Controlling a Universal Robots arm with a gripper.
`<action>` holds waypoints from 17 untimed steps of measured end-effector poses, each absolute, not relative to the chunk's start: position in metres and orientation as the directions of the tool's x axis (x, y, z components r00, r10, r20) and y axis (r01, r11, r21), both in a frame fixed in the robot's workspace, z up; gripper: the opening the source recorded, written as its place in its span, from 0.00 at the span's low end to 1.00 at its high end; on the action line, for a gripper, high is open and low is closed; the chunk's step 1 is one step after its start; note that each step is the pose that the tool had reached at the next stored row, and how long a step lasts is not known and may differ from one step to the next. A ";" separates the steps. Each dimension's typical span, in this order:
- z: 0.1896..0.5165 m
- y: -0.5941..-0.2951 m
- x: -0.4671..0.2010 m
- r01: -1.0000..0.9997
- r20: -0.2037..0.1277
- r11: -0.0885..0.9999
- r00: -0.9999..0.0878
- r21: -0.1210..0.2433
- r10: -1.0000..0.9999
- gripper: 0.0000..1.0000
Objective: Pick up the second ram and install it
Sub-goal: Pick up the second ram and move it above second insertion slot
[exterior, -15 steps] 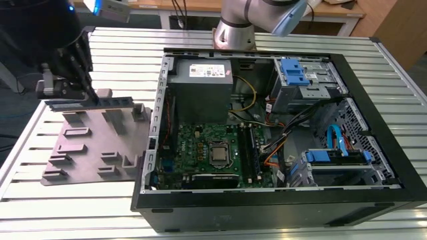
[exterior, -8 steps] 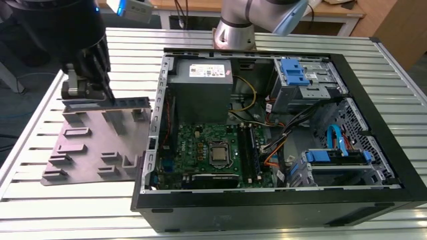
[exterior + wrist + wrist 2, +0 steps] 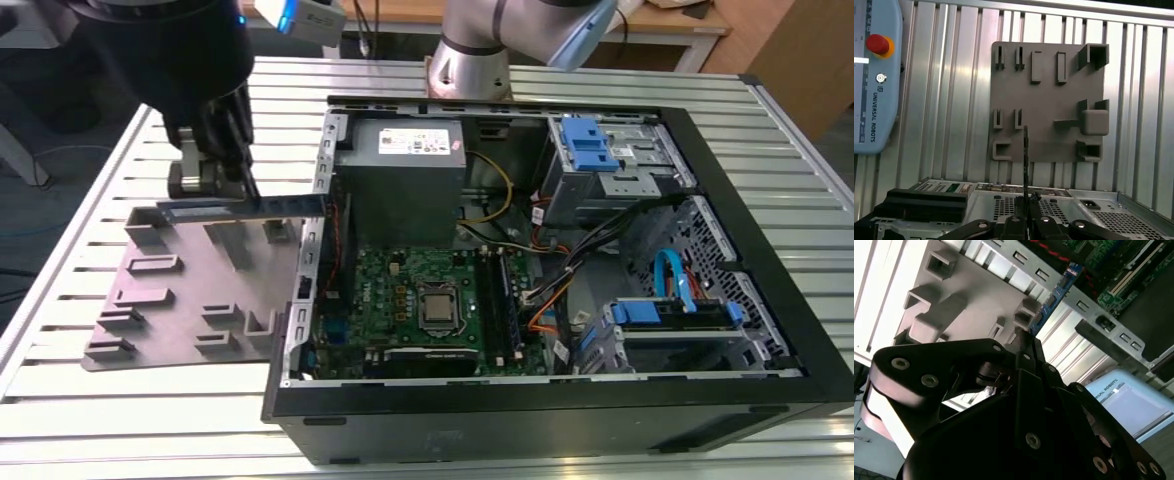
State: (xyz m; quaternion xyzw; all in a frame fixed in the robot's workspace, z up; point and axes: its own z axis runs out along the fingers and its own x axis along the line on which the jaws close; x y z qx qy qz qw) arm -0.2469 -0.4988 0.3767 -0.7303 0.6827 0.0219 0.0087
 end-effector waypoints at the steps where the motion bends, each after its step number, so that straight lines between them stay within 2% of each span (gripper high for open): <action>1: 0.377 -0.499 -0.244 -0.998 -0.044 -0.068 0.067 0.017 -0.997 0.11; 17: 0.377 -0.499 -0.195 -0.998 -0.044 -0.068 0.067 0.020 -0.997 0.11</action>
